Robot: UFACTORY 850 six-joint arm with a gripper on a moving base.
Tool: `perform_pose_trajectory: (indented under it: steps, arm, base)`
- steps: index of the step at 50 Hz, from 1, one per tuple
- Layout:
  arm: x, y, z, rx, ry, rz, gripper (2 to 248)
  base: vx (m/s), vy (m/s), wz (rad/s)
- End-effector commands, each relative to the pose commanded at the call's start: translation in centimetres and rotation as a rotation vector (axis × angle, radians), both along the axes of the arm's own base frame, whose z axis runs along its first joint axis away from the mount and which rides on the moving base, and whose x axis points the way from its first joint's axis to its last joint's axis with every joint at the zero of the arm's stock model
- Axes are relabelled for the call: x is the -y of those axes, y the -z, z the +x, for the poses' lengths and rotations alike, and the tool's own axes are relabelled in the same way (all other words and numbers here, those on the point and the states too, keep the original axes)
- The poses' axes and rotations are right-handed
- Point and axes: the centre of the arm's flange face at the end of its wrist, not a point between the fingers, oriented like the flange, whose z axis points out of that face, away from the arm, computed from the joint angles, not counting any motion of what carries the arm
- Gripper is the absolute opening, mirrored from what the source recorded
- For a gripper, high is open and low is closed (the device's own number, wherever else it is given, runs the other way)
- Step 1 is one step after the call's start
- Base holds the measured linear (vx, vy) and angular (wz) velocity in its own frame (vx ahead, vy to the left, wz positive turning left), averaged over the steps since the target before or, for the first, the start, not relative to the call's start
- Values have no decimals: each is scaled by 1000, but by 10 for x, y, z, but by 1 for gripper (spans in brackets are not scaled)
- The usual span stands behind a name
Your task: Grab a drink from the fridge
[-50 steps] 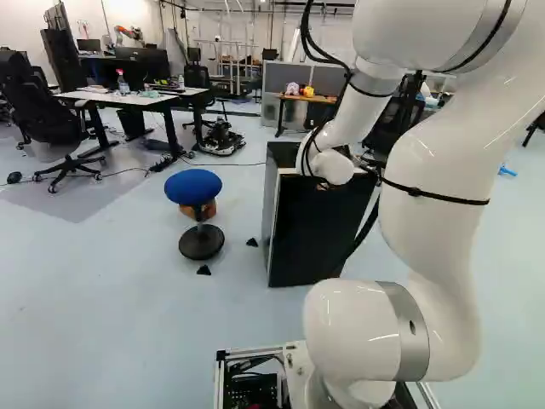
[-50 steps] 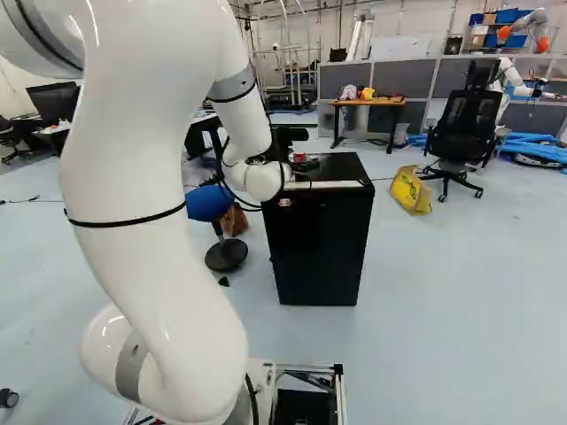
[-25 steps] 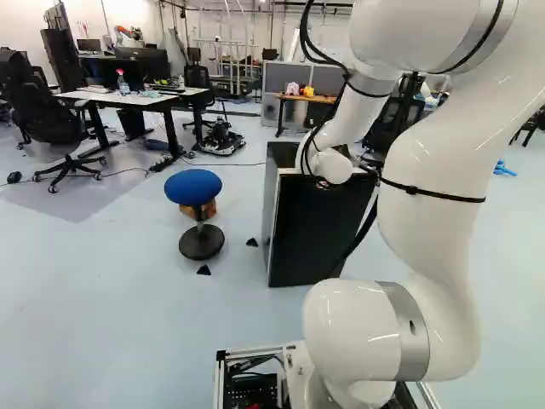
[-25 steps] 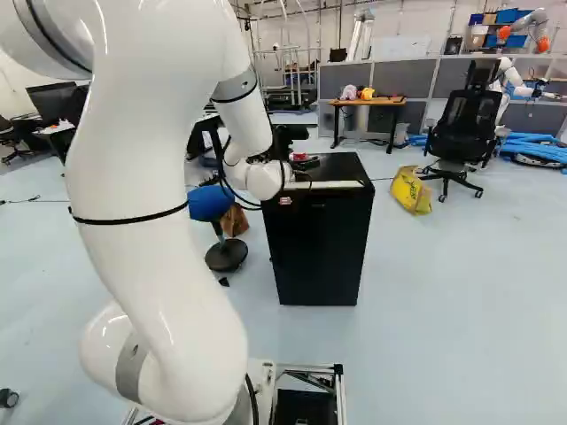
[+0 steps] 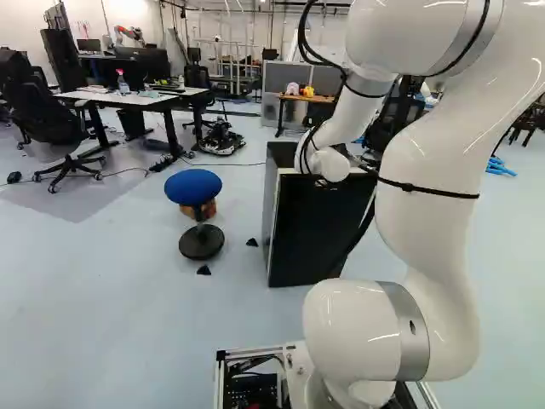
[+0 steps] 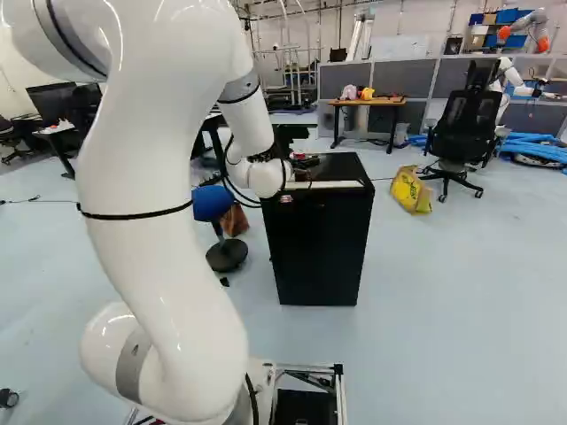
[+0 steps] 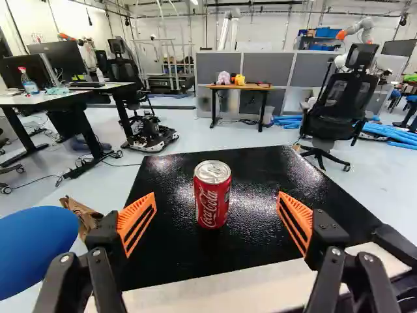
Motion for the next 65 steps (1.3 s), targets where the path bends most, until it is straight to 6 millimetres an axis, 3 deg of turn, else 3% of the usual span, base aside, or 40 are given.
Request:
perform_pose_trajectory:
  steps: [12, 33, 53, 65]
  arm:
    - [2, 3, 11, 2, 0, 0, 247]
    - [7, 27, 33, -24, 3, 4, 247]
    - [9, 30, 52, -12, 0, 2, 247]
    - [9, 30, 53, -12, -1, 2, 247]
  base:
    - [0, 0, 0]
    - [0, 0, 0]
    - [0, 0, 0]
    - [0, 0, 0]
